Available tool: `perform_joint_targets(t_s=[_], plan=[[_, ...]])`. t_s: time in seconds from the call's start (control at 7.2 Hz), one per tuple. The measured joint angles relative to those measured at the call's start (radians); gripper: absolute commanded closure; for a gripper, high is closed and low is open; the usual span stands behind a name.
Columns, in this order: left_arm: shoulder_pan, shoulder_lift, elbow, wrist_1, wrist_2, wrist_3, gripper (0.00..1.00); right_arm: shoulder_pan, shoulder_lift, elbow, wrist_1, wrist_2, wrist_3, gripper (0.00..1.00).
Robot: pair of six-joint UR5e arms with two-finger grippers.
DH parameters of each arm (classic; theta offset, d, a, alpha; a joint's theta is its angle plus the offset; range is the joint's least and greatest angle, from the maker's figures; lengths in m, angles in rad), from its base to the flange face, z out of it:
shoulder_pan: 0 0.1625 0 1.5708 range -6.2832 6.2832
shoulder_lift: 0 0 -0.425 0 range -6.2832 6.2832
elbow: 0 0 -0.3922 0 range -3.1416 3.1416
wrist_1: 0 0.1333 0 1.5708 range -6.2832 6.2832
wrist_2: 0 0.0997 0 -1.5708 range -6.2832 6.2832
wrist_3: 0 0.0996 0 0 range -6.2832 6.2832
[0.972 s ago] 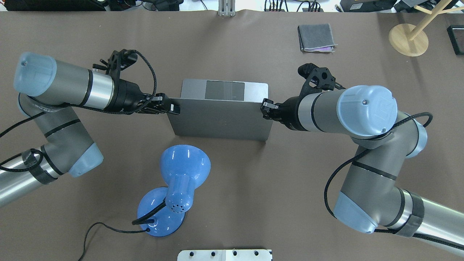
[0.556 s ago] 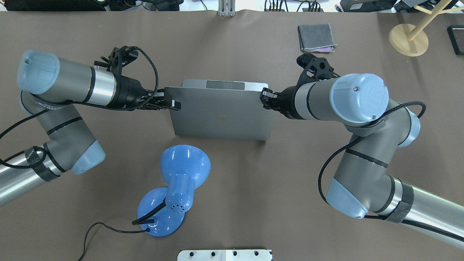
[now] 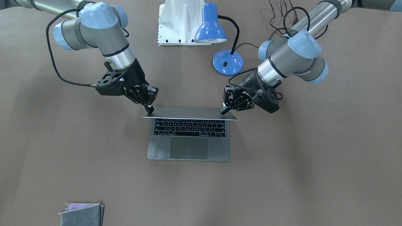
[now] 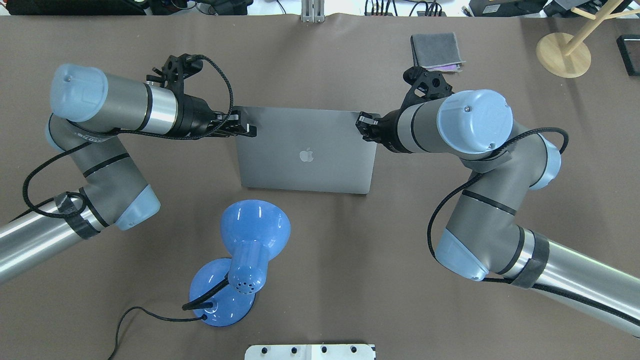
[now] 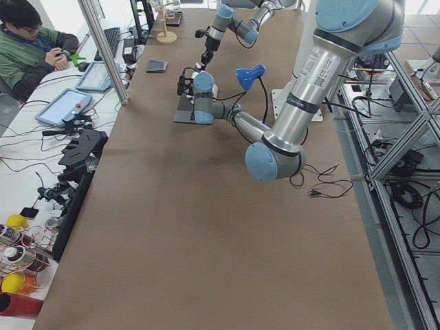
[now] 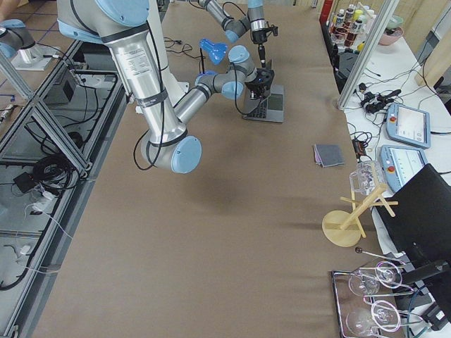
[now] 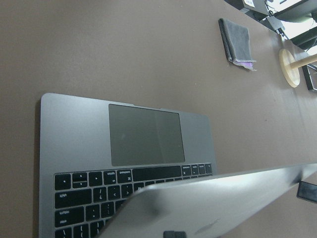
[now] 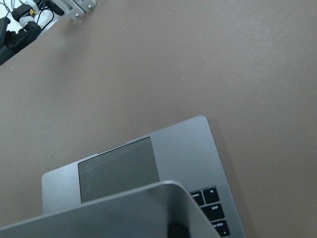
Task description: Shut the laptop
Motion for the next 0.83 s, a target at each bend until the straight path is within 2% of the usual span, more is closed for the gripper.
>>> perform_joint_targets(t_s=[0.56,0.83], plan=[[-0.005,-0.103,0.179,0.057,0.133,0.057,1.0,0.004,0.031,-0.105,0.006,-0.032,-0.002,1.0],[0.002,-0.143,0.275,0.061,0.185,0.084,1.0,-0.001,0.081,-0.211,0.006,-0.048,-0.001,1.0]])
